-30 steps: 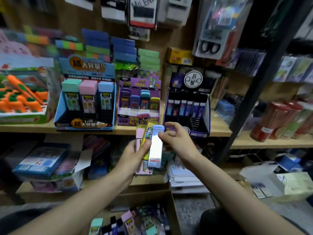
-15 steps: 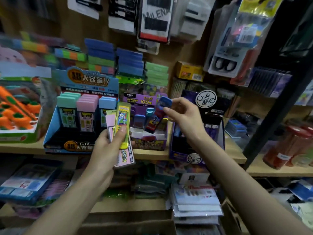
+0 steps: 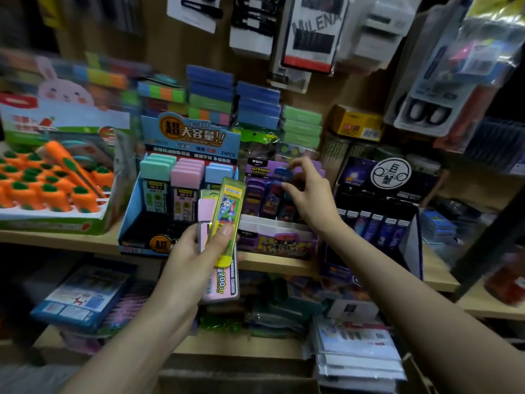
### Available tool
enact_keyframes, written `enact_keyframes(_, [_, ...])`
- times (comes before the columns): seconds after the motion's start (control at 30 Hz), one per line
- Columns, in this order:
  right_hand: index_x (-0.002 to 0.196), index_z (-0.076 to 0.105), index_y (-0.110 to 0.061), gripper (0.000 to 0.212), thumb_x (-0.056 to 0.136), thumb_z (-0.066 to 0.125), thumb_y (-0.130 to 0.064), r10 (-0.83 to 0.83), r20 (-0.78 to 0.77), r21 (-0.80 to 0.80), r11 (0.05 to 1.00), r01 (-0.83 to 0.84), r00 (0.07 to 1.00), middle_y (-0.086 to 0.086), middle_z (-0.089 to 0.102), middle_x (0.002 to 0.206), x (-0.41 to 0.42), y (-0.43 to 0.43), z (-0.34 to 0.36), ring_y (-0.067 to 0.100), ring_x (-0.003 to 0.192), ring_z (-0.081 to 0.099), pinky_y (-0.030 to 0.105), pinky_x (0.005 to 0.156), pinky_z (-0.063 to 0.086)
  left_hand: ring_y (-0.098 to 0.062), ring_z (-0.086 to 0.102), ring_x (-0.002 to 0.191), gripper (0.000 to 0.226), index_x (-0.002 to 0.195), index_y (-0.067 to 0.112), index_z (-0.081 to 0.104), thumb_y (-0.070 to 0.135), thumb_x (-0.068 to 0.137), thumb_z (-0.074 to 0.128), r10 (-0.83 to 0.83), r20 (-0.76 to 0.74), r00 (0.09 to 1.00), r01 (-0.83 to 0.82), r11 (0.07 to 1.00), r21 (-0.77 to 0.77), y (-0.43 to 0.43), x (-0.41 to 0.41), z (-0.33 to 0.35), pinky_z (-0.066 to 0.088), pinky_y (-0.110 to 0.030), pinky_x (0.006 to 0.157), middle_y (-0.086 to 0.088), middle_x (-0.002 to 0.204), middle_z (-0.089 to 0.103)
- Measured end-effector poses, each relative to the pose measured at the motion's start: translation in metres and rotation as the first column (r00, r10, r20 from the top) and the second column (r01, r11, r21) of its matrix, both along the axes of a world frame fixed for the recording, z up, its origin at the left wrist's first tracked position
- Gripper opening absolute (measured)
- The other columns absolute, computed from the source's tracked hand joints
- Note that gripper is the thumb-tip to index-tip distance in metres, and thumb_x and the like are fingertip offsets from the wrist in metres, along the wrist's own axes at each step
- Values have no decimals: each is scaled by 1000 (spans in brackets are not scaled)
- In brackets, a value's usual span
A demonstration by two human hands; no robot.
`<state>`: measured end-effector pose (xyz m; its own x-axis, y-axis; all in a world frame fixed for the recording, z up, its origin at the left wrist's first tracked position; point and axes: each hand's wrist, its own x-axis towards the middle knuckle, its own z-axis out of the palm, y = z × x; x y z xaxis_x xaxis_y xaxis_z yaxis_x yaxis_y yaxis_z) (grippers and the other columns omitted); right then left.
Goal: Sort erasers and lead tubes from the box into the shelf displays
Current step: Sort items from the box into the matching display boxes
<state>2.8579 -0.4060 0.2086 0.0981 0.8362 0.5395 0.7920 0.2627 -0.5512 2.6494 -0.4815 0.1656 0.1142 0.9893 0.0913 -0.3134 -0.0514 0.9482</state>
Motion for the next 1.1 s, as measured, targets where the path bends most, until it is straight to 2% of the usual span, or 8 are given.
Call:
enact_keyframes(0.13, [107, 50, -17, 23, 88, 63, -19, -63, 100, 36, 998, 60, 993, 10, 62, 103, -3, 4, -3, 28, 99, 58, 47, 84, 49, -12, 71, 67, 24, 99, 23, 60, 34, 78, 61, -6, -59, 998, 7, 1000, 9, -3, -10, -5, 52, -19, 48, 4, 80, 74])
enact_keyframes(0.3, [92, 64, -6, 14, 89, 60, -20, -142, 318, 25, 990, 142, 937, 12, 59, 100, -5, 9, -2, 30, 103, 47, 40, 87, 38, -14, 71, 67, 25, 102, 21, 59, 31, 79, 60, -29, -105, 994, 31, 999, 12, -5, -21, -7, 52, -19, 50, 5, 84, 74])
enact_keyframes(0.43, [100, 66, -8, 20, 93, 56, -23, -145, 304, 57, 989, 134, 941, 9, 54, 106, -12, -4, 8, 25, 108, 43, 33, 92, 33, -12, 70, 61, 28, 99, 19, 60, 31, 74, 64, -25, -105, 994, 26, 1000, 15, -7, -23, -6, 50, -18, 46, 5, 77, 74])
enact_keyframes(0.53, [100, 63, -14, 20, 94, 54, -31, 52, 16, 16, 999, -52, 999, -1, 58, 94, -32, -34, 12, 11, 92, 52, 23, 78, 41, -10, 67, 54, 26, 95, 18, 61, 27, 72, 68, -63, -110, 992, 64, 998, 4, -9, -21, -4, 48, -18, 43, 5, 68, 72])
enact_keyframes(0.67, [99, 57, -19, 17, 90, 59, -33, 215, -532, -271, 873, -405, 819, -7, 63, 64, -52, -75, -4, 5, 51, 55, 19, 44, 41, -10, 67, 56, 41, 99, 18, 62, 33, 62, 70, -139, -159, 977, 141, 990, 2, -14, -14, -5, 48, -17, 48, 5, 73, 73])
enact_keyframes(0.9, [89, 56, -6, 13, 91, 60, -18, 112, -733, -105, 956, -274, 671, 0, 68, 59, -48, -95, -14, 8, 46, 60, 18, 42, 47, -8, 68, 57, 42, 97, 21, 65, 37, 59, 72, -48, 3, 999, 48, 988, -148, -17, -9, -11, 48, -18, 44, 5, 66, 72])
enact_keyframes(1.03, [79, 57, -11, 13, 88, 63, -18, 49, -855, -161, 921, -355, 516, 12, 68, 71, -50, -106, -23, 10, 48, 63, 14, 35, 41, -7, 70, 63, 27, 97, 21, 66, 24, 71, 71, 18, 78, 997, -4, 984, -176, -12, -9, -11, 52, -21, 49, 7, 72, 73])
enact_keyframes(1.1, [67, 60, -18, 20, 85, 66, -19, 53, -837, -207, 891, -404, 544, 9, 65, 76, -49, -112, -30, 5, 51, 61, 14, 41, 43, -6, 69, 62, 19, 99, 20, 65, 19, 80, 68, 64, 111, 992, -43, 983, -180, -9, -10, -10, 52, -20, 47, 8, 70, 73])
